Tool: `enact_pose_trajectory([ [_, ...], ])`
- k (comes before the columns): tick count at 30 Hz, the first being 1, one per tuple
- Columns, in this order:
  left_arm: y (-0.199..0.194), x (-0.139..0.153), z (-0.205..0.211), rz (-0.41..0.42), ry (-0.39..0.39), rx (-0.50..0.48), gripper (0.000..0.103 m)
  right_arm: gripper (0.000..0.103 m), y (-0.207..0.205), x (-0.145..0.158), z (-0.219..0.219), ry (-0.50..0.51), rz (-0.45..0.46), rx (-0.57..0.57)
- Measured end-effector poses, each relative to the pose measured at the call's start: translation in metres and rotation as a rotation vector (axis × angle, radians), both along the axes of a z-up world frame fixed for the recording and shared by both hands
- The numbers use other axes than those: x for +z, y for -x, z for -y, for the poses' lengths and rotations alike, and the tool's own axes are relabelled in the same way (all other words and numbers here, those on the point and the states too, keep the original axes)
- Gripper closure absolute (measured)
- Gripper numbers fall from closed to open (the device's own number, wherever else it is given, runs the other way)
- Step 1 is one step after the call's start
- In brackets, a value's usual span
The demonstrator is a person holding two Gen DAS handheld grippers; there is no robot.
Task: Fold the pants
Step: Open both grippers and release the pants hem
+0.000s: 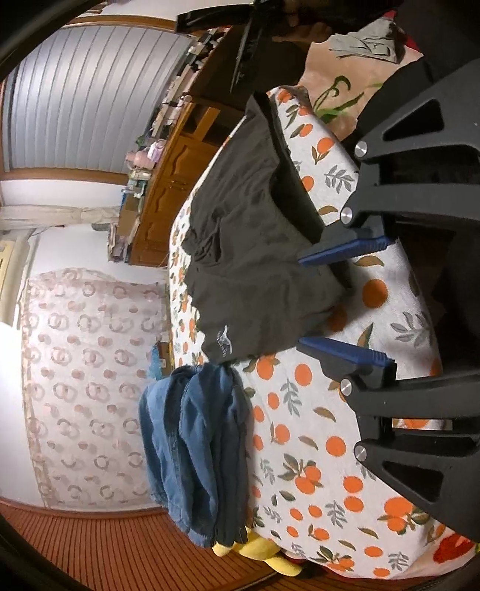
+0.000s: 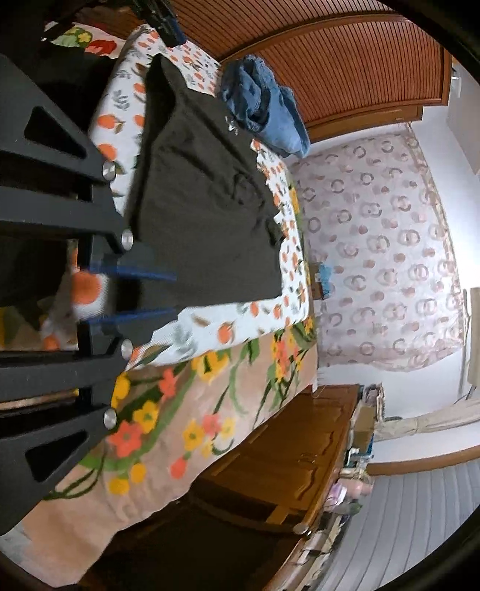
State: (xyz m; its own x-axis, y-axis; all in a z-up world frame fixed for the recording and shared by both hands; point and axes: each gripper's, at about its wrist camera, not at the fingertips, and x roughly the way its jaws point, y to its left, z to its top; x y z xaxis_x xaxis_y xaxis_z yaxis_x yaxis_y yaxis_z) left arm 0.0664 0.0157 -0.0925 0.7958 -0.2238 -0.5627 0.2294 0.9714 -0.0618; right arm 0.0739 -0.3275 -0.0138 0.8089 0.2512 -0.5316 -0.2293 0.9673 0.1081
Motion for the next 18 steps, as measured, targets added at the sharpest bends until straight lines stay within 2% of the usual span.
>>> enact_pose_trajectory([
  [2, -0.005, -0.005, 0.003, -0.017, -0.001, -0.01, 0.06, 0.074, -0.01, -0.008, -0.004, 0.018, -0.03, 0.026],
  [7, -0.02, -0.019, 0.006, -0.056, 0.004, -0.026, 0.06, 0.074, -0.022, -0.027, 0.003, 0.06, -0.07, -0.009],
  [8, -0.021, -0.021, 0.006, -0.06, 0.005, -0.026, 0.06, 0.075, -0.023, -0.03, 0.006, 0.071, -0.083, -0.023],
  [9, -0.021, -0.022, 0.005, -0.062, 0.006, -0.023, 0.06, 0.083, -0.025, -0.033, 0.008, 0.074, -0.102, -0.027],
  [10, -0.021, -0.023, 0.003, -0.066, 0.008, -0.018, 0.06, 0.085, -0.026, -0.036, 0.01, 0.076, -0.119, -0.03],
  [18, -0.022, -0.033, -0.007, -0.102, 0.027, 0.015, 0.06, 0.086, -0.021, -0.034, 0.013, 0.09, -0.115, -0.042],
])
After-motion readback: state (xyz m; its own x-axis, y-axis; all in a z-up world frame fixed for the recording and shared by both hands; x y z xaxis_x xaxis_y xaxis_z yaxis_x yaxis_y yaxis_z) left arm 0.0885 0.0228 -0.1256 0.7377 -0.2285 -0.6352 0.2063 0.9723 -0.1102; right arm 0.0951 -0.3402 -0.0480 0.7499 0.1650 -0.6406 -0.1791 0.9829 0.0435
